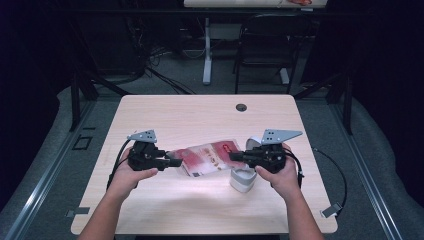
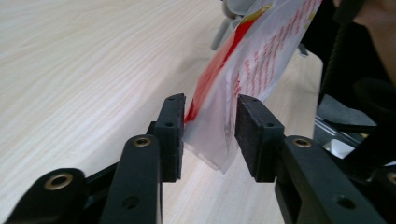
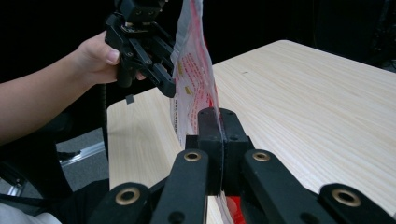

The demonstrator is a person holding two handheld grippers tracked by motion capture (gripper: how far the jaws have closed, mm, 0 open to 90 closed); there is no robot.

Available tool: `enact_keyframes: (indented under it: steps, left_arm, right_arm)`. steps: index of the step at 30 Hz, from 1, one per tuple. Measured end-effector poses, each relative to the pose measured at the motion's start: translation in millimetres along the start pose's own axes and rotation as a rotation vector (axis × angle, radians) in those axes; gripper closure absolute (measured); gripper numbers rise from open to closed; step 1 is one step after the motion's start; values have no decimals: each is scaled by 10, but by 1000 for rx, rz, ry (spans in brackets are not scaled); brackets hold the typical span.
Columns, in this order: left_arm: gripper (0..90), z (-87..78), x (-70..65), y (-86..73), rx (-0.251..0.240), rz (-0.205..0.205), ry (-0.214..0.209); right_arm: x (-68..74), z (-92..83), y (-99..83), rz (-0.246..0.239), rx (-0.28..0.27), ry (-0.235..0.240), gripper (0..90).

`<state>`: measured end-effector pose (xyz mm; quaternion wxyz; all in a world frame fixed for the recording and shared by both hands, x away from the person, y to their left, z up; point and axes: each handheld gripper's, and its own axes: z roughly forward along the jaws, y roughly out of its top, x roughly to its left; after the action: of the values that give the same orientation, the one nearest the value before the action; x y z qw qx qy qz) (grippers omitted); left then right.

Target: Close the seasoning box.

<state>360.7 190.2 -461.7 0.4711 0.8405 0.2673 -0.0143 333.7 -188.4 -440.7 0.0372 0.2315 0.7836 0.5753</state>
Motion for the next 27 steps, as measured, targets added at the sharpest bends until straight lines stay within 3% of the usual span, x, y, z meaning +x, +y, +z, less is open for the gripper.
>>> enact_keyframes:
  steps: [10, 16, 27]
  left_arm:
    - [598, -147, 10, -61, -31, 4, 27]
    - [612, -221, 33, -115, -48, 8, 32]
    - [669, -202, 60, -180, -21, 18, 25]
  right_arm:
    - [54, 30, 110, -12, 42, -27, 900]
    - [96, 113, 133, -27, 98, -39, 900]
    - [165, 327, 150, -41, 183, -40, 898]
